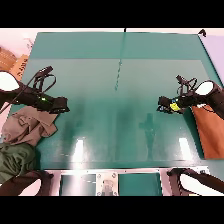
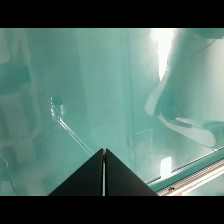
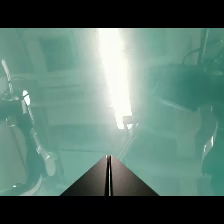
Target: Fold the shirts.
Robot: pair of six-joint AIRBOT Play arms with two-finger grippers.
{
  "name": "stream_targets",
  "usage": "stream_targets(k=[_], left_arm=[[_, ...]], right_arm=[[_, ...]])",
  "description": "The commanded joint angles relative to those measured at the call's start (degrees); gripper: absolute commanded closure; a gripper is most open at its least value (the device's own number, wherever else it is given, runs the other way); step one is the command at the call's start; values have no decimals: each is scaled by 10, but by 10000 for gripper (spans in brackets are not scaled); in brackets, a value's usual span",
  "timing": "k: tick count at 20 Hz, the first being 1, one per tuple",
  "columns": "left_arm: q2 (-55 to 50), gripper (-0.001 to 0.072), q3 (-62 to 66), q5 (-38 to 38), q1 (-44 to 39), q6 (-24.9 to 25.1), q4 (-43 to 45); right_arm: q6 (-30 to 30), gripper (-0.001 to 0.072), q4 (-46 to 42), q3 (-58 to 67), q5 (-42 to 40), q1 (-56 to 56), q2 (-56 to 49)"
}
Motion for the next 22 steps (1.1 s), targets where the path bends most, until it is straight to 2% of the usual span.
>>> stream_targets(k=[1,5,8,9,10,11,12,14,18,22], left_arm=[[0,683,0,1,0,0,0],[0,683,0,3,0,0,15],[0,678,0,12,0,-10,114],[0,400,0,12,0,-28,173],[0,38,0,13,0,-54,236],[0,-5,0,11,0,-80,312],[0,-4,-2,7,2,-94,380],[0,-4,-20,7,24,-105,428],[0,-3,-120,66,103,-105,428],[0,-1,-214,186,138,-104,427]], right_arm=[[0,696,0,0,0,0,0],[0,696,0,0,0,0,0],[0,696,0,0,0,0,0],[0,696,0,0,0,0,0],[0,696,0,0,0,0,0],[0,696,0,0,0,0,0],[0,696,0,0,0,0,0],[0,696,0,0,0,0,0],[0,696,0,0,0,0,0],[0,696,0,0,0,0,0]])
